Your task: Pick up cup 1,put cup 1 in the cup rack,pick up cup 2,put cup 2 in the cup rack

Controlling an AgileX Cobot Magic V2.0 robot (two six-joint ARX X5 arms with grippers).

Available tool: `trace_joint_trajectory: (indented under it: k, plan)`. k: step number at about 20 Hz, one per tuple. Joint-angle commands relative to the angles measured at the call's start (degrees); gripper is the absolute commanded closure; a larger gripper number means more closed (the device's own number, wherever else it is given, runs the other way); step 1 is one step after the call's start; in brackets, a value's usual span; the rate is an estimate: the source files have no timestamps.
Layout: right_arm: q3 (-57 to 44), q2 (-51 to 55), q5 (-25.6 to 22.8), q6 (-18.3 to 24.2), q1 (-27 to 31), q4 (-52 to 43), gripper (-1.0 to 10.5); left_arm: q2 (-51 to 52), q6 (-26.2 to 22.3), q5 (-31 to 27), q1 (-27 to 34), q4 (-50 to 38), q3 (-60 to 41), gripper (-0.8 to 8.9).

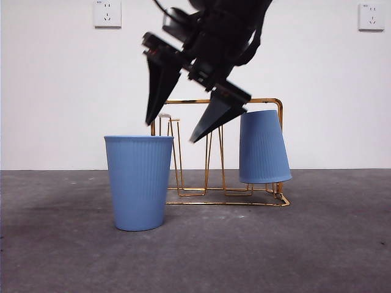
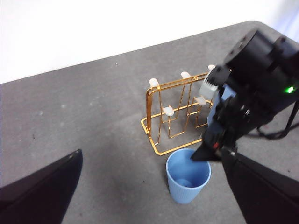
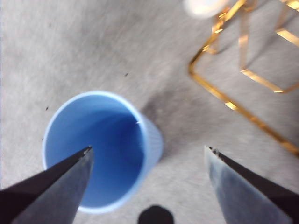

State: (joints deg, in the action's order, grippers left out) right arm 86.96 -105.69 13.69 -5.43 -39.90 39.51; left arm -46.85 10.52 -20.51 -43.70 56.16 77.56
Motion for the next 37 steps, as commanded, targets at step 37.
trace_joint_trajectory:
  k: [37]
  plan:
    - [-0.42, 31.36, -3.13, -0.02, -1.31, -15.12, 9.6, 0.07, 6.14, 23.56, 0.17, -49.16, -0.2, 3.14]
